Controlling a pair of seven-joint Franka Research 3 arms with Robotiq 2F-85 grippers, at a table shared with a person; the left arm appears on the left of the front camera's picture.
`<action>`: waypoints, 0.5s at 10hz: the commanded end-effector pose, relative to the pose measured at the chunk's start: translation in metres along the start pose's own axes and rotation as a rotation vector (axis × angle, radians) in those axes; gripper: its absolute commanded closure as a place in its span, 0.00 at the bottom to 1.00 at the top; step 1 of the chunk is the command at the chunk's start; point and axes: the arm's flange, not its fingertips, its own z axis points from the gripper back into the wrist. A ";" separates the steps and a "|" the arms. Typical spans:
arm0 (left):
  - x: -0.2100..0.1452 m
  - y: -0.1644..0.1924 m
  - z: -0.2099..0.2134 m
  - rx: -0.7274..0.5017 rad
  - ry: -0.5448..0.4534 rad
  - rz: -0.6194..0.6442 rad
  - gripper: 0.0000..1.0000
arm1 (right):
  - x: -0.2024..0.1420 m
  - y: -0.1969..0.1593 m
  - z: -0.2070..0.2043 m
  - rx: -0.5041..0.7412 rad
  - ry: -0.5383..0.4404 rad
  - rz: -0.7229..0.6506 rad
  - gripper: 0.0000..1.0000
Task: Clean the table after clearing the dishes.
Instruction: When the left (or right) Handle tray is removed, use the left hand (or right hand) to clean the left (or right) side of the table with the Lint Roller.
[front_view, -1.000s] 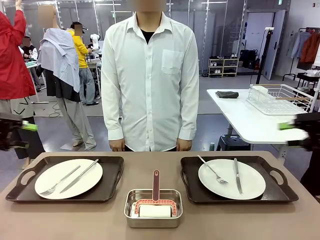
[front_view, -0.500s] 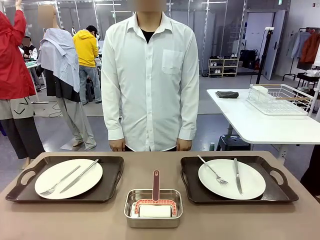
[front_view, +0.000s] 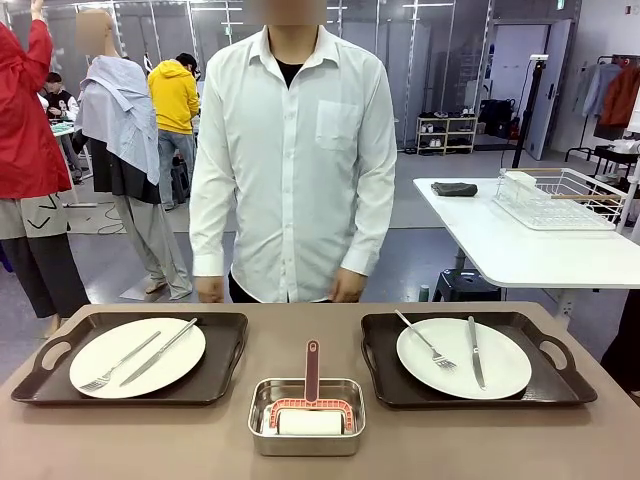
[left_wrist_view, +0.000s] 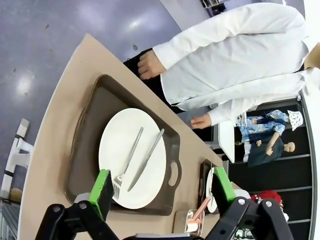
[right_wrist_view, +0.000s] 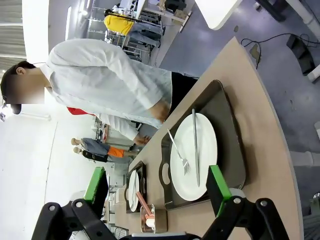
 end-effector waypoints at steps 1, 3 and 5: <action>0.002 0.005 0.004 -0.013 -0.004 0.000 0.00 | -0.001 0.001 0.002 0.004 0.007 0.008 0.00; 0.002 0.005 0.004 -0.013 -0.004 0.000 0.00 | -0.001 0.001 0.002 0.004 0.007 0.008 0.00; 0.002 0.005 0.004 -0.013 -0.004 0.000 0.00 | -0.001 0.001 0.002 0.004 0.007 0.008 0.00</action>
